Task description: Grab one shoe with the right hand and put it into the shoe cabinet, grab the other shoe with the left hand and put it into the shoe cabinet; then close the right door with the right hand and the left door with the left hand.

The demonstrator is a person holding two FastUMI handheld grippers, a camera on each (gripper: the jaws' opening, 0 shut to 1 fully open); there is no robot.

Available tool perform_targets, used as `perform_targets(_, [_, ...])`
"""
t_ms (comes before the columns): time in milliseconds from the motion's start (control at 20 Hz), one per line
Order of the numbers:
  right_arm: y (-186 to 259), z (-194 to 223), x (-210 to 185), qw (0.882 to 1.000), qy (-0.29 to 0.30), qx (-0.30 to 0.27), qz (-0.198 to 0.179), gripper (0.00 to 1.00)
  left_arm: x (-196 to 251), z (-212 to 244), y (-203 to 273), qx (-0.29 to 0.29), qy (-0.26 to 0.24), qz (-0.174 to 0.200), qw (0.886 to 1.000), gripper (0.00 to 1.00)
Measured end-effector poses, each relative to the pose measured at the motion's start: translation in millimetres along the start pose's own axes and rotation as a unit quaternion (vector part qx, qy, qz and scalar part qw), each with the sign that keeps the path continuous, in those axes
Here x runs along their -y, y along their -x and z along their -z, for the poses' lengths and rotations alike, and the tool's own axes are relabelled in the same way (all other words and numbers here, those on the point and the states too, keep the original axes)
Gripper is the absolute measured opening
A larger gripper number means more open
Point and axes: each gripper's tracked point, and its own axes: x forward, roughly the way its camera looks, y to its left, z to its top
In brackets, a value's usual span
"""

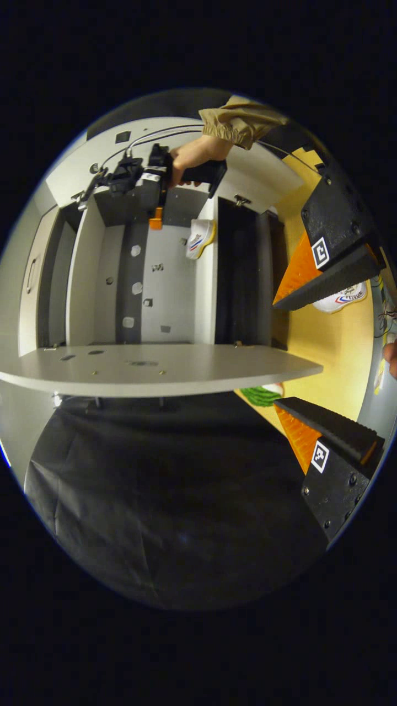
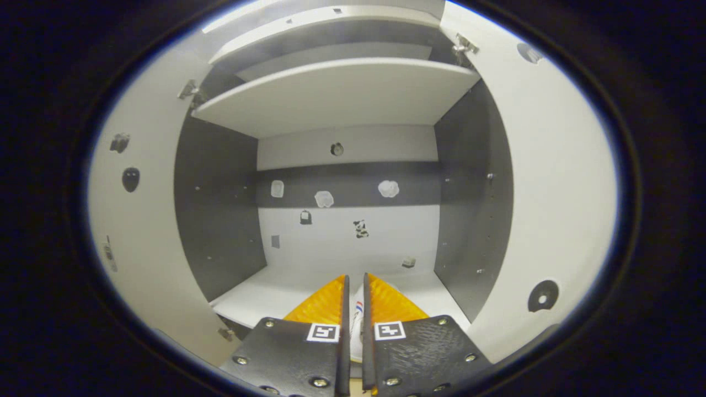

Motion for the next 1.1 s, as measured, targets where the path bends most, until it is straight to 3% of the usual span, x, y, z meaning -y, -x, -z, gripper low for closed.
perform_targets(400, [73.9,-47.6,8.8,0.998,-0.006,0.056,0.003,0.09,56.7,81.7,-32.7,-0.111,0.008,0.091,0.99,0.98])
perform_targets(450, [79.9,-51.4,11.6,0.998,-0.007,0.058,0.004,0.04,63.1,92.3,-36.2,-0.126,0.01,0.099,0.987,0.98])
perform_targets(500, [84.7,-54.0,14.0,0.998,-0.009,0.06,0.005,0.08,68.0,103.5,-40.0,-0.144,0.011,0.105,0.984,0.97])
perform_targets(750, [108.8,-63.4,26.1,0.997,-0.007,0.069,0.015,0.09,83.8,162.0,-65.1,-0.217,0.02,0.126,0.968,0.96])
perform_targets(850, [116.8,-62.6,28.8,0.997,-0.004,0.07,0.019,0.04,89.3,185.9,-77.0,-0.244,0.021,0.13,0.961,0.94])
perform_targets(900, [119.6,-61.2,29.7,0.997,-0.004,0.068,0.019,0.09,90.6,197.2,-83.2,-0.253,0.019,0.129,0.959,0.9])
perform_targets(1100, [127.2,-58.9,32.7,0.998,0.001,0.067,0.02,0.09,100.4,240.3,-99.6,-0.306,0.037,0.135,0.942,0.89])
